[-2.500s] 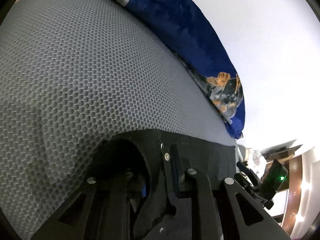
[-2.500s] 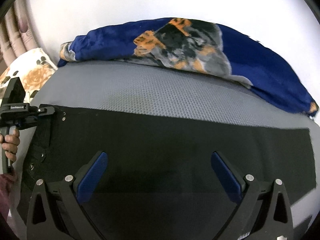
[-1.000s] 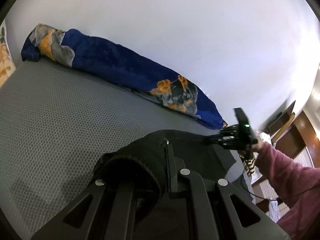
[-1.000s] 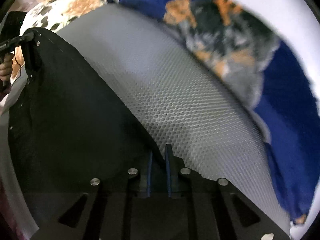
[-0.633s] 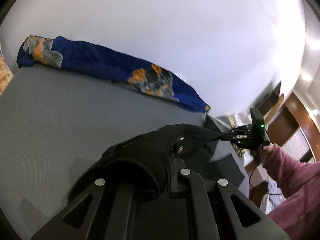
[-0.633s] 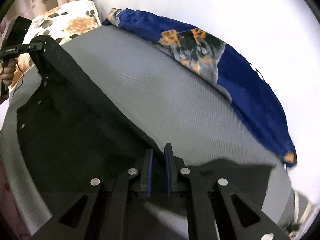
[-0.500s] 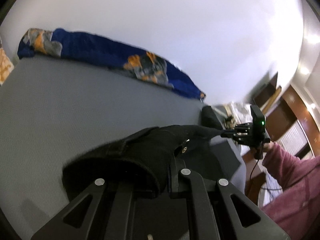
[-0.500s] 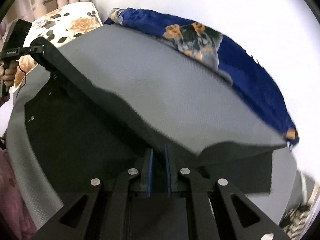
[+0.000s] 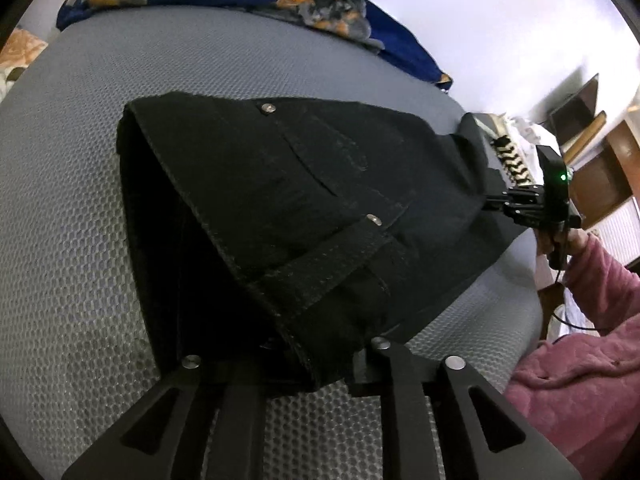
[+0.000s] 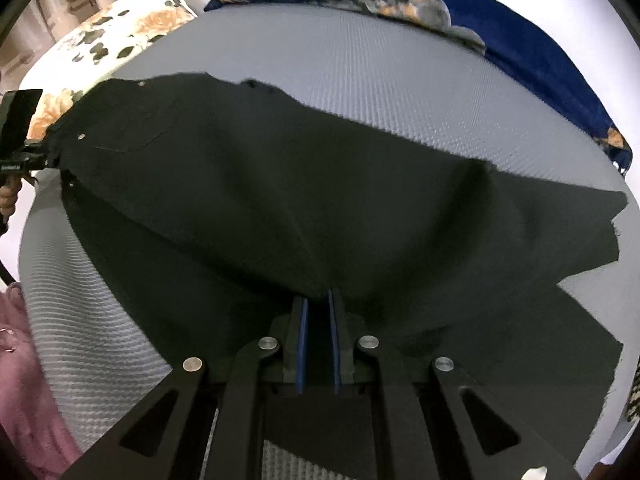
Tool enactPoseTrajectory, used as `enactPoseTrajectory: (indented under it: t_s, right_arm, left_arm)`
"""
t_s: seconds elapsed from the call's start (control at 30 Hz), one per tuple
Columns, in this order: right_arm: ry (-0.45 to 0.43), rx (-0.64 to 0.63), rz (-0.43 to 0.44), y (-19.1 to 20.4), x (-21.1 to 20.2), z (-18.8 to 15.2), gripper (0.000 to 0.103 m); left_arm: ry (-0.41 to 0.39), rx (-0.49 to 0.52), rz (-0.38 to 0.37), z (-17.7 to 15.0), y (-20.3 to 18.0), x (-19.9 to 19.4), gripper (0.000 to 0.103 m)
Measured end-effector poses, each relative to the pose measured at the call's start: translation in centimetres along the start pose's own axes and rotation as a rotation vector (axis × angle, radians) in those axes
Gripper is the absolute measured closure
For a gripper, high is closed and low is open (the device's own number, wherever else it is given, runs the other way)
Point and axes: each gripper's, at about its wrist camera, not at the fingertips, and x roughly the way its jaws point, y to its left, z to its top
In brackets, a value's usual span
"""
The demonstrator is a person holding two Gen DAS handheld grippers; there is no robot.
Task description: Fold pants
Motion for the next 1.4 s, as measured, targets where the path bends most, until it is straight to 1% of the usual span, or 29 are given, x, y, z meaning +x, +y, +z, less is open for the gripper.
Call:
enactPoseTrajectory:
  t_s: [0.1, 0.13, 0.17, 0.2, 0.23, 0.27, 0.3, 0.33, 0.4, 0.43, 0.53, 0.6, 0.67, 0.7, 0.8, 0.83, 0.87, 0.9, 0.93, 0.97, 1.07, 1.17, 1.2, 1.23, 1.3, 1.33, 1.4]
  right_arm:
    - [-0.006, -0.004, -0.013, 0.2, 0.5, -0.1, 0.095]
    - [-0.007, -0.006, -0.016, 0.3, 0.6, -0.1, 0.095]
    - [-0.012, -0.007, -0.019, 0.4, 0.6, -0.1, 0.095]
    - [-0.016, -0.006, -0.019, 0.4, 0.6, -0.2, 0.095]
    - [-0.019, -0.004, -0.017, 0.3, 0.6, -0.4, 0.095]
    - [-0.024, 0.000, -0.016, 0.3, 0.6, -0.4, 0.095]
    - [-0.027, 0.002, -0.015, 0.2, 0.6, -0.5, 0.095]
    - [-0.030, 0.004, -0.015, 0.2, 0.7, -0.5, 0.095]
    - [-0.036, -0.002, -0.021, 0.3, 0.7, -0.7, 0.095]
    - [-0.039, -0.005, -0.023, 0.3, 0.7, -0.8, 0.095]
    - [-0.051, -0.004, -0.018, 0.3, 0.6, -0.9, 0.095]
    - [-0.057, -0.001, -0.014, 0.2, 0.6, -0.9, 0.095]
    - [-0.061, -0.005, -0.014, 0.2, 0.6, -1.0, 0.095]
    - [-0.062, -0.007, -0.014, 0.3, 0.6, -1.0, 0.095]
    - [-0.065, -0.008, -0.014, 0.2, 0.6, -1.1, 0.095]
    - [-0.066, -0.007, -0.015, 0.3, 0.6, -1.1, 0.095]
    - [-0.069, -0.005, -0.017, 0.3, 0.6, -1.1, 0.095]
    - [-0.072, 0.002, -0.019, 0.2, 0.5, -1.1, 0.095]
    - [-0.078, 0.010, -0.020, 0.2, 0.4, -1.1, 0.095]
    - [-0.088, 0.016, -0.024, 0.3, 0.1, -1.1, 0.095]
    - [-0.110, 0.030, -0.039, 0.5, -1.3, -1.1, 0.096]
    - [-0.135, 0.038, -0.046, 1.0, -3.6, -1.1, 0.096]
    - [-0.139, 0.039, -0.043, 1.2, -4.1, -1.2, 0.096]
    - [-0.141, 0.039, -0.038, 1.5, -4.6, -1.3, 0.096]
    - [-0.131, 0.032, -0.030, 2.4, -5.2, -1.7, 0.096]
    - [-0.123, 0.025, -0.028, 2.8, -5.2, -1.9, 0.096]
    - [-0.090, 0.014, -0.025, 3.8, -4.4, -2.7, 0.096]
  left_arm:
    - [0.009, -0.022, 0.011, 0.4, -0.2, -0.5, 0.083]
    - [0.011, -0.016, 0.028, 0.5, -0.4, -1.0, 0.079]
    - [0.019, -0.016, 0.060, 0.4, -0.6, -1.4, 0.071]
    - [0.027, -0.021, 0.079, 0.4, -0.7, -1.8, 0.068]
    - [0.028, -0.027, 0.090, 0.1, -0.7, -2.3, 0.061]
    - [0.023, -0.043, 0.116, -0.2, -0.7, -3.0, 0.045]
    - [0.019, -0.064, 0.139, -0.7, -0.6, -3.4, 0.037]
    - [0.003, -0.108, 0.157, -1.1, -0.4, -4.3, 0.033]
    - [-0.031, -0.203, 0.114, -1.6, 0.1, -5.7, 0.033]
    - [-0.056, -0.284, 0.080, -2.2, 0.4, -6.5, 0.033]
    - [-0.097, -0.424, 0.002, -3.2, 0.6, -6.8, 0.034]
    - [-0.103, -0.479, -0.030, -3.5, 0.4, -6.1, 0.034]
    - [-0.105, -0.532, -0.050, -3.4, 0.2, -5.0, 0.034]
    - [-0.114, -0.566, -0.071, -3.1, 0.4, -4.3, 0.034]
    - [-0.129, -0.657, -0.084, -2.3, 1.4, -3.1, 0.034]
    - [-0.147, -0.691, -0.082, -2.1, 1.8, -2.8, 0.040]
    - [-0.152, -0.702, -0.075, -1.6, 1.9, -2.6, 0.059]
    - [-0.150, -0.699, -0.061, -1.4, 1.8, -2.4, 0.069]
    - [-0.152, -0.689, -0.049, -1.0, 1.7, -2.4, 0.077]
    - [-0.154, -0.685, -0.050, -0.7, 1.5, -2.5, 0.079]
    - [-0.157, -0.614, -0.032, 0.8, 0.7, -3.4, 0.081]
    - [-0.190, -0.510, -0.027, 2.6, 0.0, -5.3, 0.081]
    - [-0.197, -0.483, -0.020, 2.9, 0.0, -5.7, 0.081]
    - [-0.198, -0.432, -0.001, 3.5, -0.3, -6.2, 0.081]
    - [-0.182, -0.358, 0.034, 3.9, -0.3, -6.4, 0.081]
    - [-0.162, -0.317, 0.055, 4.0, -0.3, -6.2, 0.081]
    - [-0.118, -0.269, 0.093, 3.9, 0.1, -5.3, 0.081]
